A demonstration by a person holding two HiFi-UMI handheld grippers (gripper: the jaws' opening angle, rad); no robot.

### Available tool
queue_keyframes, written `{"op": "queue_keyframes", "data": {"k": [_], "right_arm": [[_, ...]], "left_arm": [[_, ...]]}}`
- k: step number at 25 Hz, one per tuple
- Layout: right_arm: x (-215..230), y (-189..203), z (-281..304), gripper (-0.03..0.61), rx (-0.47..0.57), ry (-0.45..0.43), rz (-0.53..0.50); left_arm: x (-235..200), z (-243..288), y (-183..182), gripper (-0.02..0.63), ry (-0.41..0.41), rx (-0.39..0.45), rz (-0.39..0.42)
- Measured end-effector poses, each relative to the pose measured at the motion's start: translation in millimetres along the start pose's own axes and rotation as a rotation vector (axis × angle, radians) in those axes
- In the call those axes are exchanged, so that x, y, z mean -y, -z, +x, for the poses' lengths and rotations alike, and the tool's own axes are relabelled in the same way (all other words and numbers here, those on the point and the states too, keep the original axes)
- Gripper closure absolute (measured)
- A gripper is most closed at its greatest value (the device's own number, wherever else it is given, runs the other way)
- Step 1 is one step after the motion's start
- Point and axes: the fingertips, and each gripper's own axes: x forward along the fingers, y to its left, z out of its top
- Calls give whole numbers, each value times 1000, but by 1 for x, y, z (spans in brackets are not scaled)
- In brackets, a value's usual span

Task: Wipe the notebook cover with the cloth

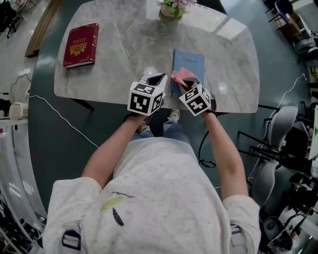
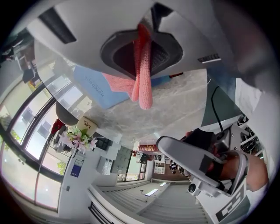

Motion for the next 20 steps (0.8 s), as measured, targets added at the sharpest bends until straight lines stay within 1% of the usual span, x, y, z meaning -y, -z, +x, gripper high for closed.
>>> {"op": "queue_keyframes", "data": {"k": [9, 20], "right_arm": [[-14, 10, -10, 563, 8, -13, 9], [-30, 20, -21, 563, 12, -39, -7]], "left_arm": [[8, 7, 0, 607, 10, -6, 8], [16, 15, 2, 607, 22, -17, 18]]}}
